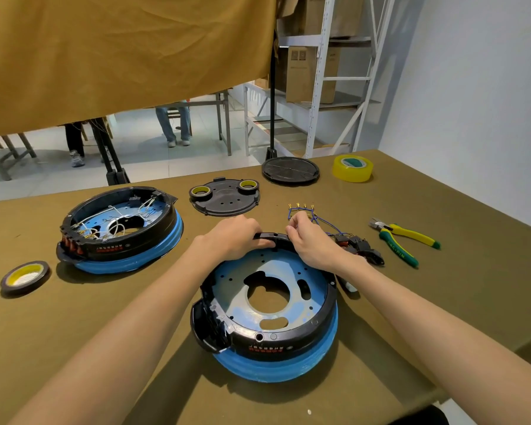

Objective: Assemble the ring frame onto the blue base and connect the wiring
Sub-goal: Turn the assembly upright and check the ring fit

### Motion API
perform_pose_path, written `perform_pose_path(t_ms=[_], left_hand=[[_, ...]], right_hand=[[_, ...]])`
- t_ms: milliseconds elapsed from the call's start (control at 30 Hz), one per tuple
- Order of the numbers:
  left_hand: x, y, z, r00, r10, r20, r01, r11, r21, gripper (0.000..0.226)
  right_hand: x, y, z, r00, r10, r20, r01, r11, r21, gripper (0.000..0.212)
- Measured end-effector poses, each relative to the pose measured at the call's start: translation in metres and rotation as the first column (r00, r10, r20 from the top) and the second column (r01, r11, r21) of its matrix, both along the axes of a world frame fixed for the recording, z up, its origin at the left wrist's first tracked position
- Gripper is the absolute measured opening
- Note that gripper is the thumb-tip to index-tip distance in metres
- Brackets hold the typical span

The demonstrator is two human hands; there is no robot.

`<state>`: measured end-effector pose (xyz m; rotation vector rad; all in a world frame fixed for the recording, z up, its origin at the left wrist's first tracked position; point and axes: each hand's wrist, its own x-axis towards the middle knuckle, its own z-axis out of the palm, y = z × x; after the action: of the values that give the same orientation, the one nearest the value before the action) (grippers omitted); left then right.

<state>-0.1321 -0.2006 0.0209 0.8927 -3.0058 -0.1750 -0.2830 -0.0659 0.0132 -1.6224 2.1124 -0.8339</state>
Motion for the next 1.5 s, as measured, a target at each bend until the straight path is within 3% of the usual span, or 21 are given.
perform_pose_path(t_ms=[300, 433, 600, 800, 1133, 1500], left_hand=[[0.001, -0.001, 0.005, 1.000, -0.002, -0.015, 0.003, 0.999, 0.053, 0.040], [0.004, 0.000, 0.000, 0.999, -0.001, -0.043, 0.002, 1.000, 0.007, 0.033], [0.009, 0.004, -0.007, 0.994, 0.021, -0.103, -0.022, 1.000, -0.008, 0.032], [0.013, 0.010, -0.007, 0.991, 0.044, -0.125, -0.049, 0.998, -0.037, 0.027], [0.017, 0.018, -0.004, 0.990, 0.060, -0.131, -0.067, 0.996, -0.050, 0.026], [0.017, 0.021, -0.002, 0.988, 0.076, -0.135, -0.084, 0.995, -0.058, 0.024]], right_hand=[[0.003, 0.001, 0.000, 0.998, 0.025, -0.055, -0.028, 0.998, -0.055, 0.014], [0.004, 0.002, -0.001, 0.993, 0.069, -0.098, -0.077, 0.993, -0.088, 0.012], [0.002, 0.002, -0.002, 0.998, 0.055, -0.022, -0.059, 0.971, -0.232, 0.008], [0.000, 0.001, 0.001, 0.998, 0.062, 0.023, -0.055, 0.971, -0.232, 0.011], [0.003, 0.003, 0.009, 0.981, 0.098, -0.168, -0.138, 0.958, -0.252, 0.020], [0.000, 0.011, 0.010, 0.984, 0.116, -0.137, -0.147, 0.958, -0.245, 0.027]])
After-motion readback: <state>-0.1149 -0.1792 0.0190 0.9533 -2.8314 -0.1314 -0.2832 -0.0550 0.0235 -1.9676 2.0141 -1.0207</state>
